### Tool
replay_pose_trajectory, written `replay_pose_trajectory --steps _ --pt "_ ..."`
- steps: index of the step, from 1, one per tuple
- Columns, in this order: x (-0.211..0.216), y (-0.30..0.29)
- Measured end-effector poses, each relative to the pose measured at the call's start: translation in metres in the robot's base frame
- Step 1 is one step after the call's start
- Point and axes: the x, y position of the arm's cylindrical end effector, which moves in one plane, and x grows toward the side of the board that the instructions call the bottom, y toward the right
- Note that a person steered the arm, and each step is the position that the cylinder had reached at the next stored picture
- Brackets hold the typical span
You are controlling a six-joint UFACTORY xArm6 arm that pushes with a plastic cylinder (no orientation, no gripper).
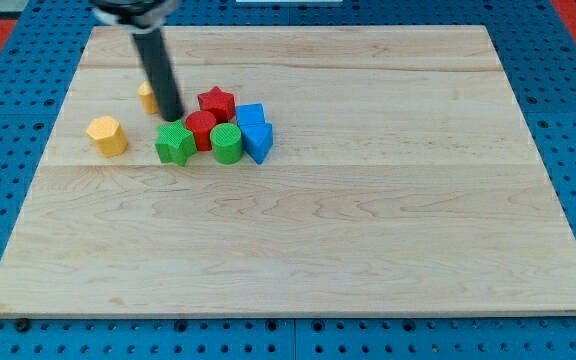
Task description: Push the yellow heart into yellow hexagon
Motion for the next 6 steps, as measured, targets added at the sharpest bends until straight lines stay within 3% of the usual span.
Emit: replay_pose_trajectory --steps 1,2,4,5,6 --pt "-0.039 -0.012" --pt "-0.050 -0.062" --pt "-0.021 -0.074" --pt "-0.018 -0.038" --pt "-0.004 -0.065"
